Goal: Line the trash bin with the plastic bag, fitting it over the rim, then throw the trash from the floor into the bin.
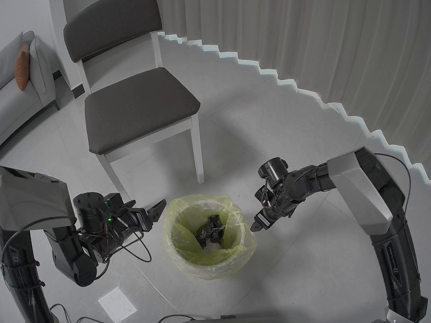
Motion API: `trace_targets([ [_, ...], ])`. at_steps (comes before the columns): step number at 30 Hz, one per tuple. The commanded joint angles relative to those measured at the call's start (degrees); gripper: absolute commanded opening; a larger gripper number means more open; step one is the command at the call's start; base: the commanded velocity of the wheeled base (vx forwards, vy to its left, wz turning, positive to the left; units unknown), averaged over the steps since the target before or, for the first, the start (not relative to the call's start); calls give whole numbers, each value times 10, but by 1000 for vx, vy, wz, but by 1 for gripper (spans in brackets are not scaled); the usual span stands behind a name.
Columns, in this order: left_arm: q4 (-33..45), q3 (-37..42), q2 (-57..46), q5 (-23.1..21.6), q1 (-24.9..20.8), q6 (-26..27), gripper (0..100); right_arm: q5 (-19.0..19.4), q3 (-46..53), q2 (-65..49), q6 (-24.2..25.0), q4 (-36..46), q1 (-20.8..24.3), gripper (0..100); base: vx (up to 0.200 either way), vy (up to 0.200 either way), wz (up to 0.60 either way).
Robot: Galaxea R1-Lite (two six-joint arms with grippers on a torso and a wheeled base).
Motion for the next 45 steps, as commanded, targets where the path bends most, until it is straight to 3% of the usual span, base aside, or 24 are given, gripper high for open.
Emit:
trace_targets([
  [1,-3,-61,55,17,23,5,100,5,65,-116,1,-1,-6,100,0,0,0],
  [4,47,-105,78,17,30,8,100,5,129,-203,1,-13,-10,100,0,0,0],
  [13,345,-347,103,20,41,32,100,2,352,-388,1,-155,-7,100,0,0,0],
  [20,471,-493,154,21,42,42,100,2,449,-454,2,-219,-10,100,0,0,0],
  [25,512,-558,197,24,37,43,100,5,473,-467,2,-228,-19,100,0,0,0],
  [37,530,-607,261,22,37,80,100,7,486,-457,1,-244,-26,100,0,0,0],
  [45,634,-696,294,24,40,117,100,8,485,-443,2,-246,-27,100,0,0,0],
])
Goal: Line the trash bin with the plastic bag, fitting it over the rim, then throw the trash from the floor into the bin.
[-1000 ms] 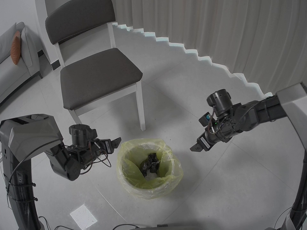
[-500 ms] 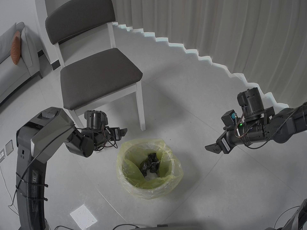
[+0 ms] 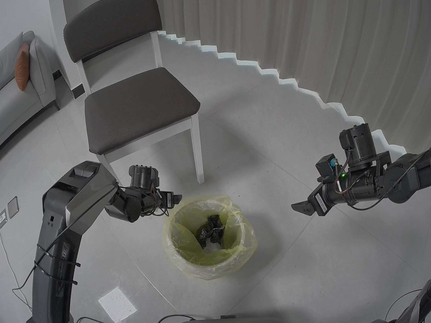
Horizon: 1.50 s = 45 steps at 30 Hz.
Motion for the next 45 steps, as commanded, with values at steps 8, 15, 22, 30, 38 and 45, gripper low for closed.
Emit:
trace_targets([
  [8,179,-156,68,38,-1,54,100,9,-3,29,0,-1,-5,100,0,0,0],
  [15,193,-180,76,52,0,46,100,16,-2,38,0,-21,-16,100,0,0,0],
  [22,192,-146,-6,44,13,12,100,16,-1,38,0,-32,-21,100,0,0,0],
  [30,143,32,-178,3,15,-1,100,16,6,7,26,-33,-25,100,0,0,0],
  [38,37,286,-407,-36,-8,1,100,12,67,-105,93,-33,-30,100,0,0,0],
  [45,1,424,-576,-42,-13,-1,100,7,151,-247,122,-43,-47,100,0,0,0],
])
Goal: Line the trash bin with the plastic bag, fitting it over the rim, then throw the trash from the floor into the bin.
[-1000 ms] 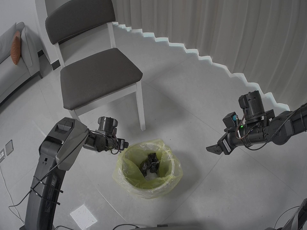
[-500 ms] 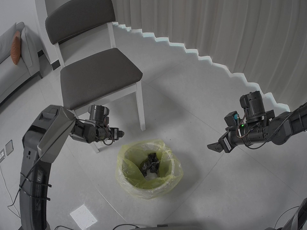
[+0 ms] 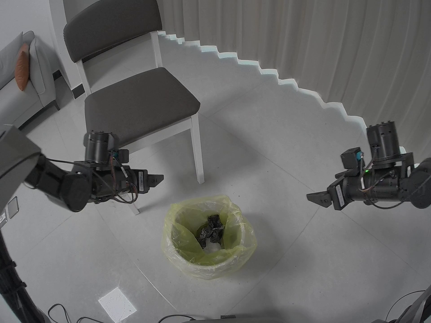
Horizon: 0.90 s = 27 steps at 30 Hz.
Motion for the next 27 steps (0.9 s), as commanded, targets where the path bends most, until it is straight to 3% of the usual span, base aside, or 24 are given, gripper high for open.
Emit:
trace_targets([
  [1,-47,159,-249,-17,-8,-3,100,-5,105,-205,33,-7,-24,100,0,0,0],
  [15,-40,296,-557,-16,-8,-31,100,10,304,-592,46,-1,-131,100,0,0,0],
  [19,-39,330,-633,-16,-1,-32,100,33,362,-686,71,0,-152,100,0,0,0],
  [23,-28,383,-741,-18,18,-32,100,73,433,-800,96,1,-210,100,0,0,0],
  [27,26,420,-837,-24,29,-31,100,117,474,-883,133,10,-237,100,0,0,0],
])
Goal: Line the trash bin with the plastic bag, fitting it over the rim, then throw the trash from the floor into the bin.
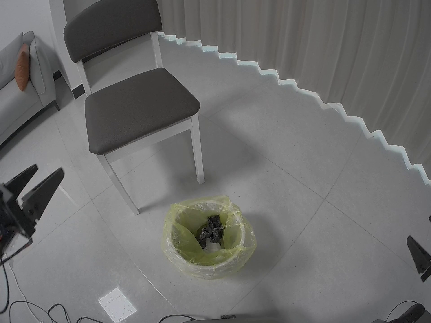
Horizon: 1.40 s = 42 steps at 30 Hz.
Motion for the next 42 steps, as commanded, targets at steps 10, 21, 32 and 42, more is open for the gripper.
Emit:
trace_targets([
  [10,130,143,-379,-52,102,-6,100,58,126,-212,79,33,-19,100,0,0,0],
  [21,132,183,-446,-51,148,-57,100,4,121,-263,-2,62,-21,100,0,0,0],
  [32,131,226,-454,-57,142,-36,100,-6,125,-263,-50,51,-22,100,0,0,0],
  [42,185,236,-478,-48,132,-9,100,14,126,-263,-15,55,-22,100,0,0,0],
])
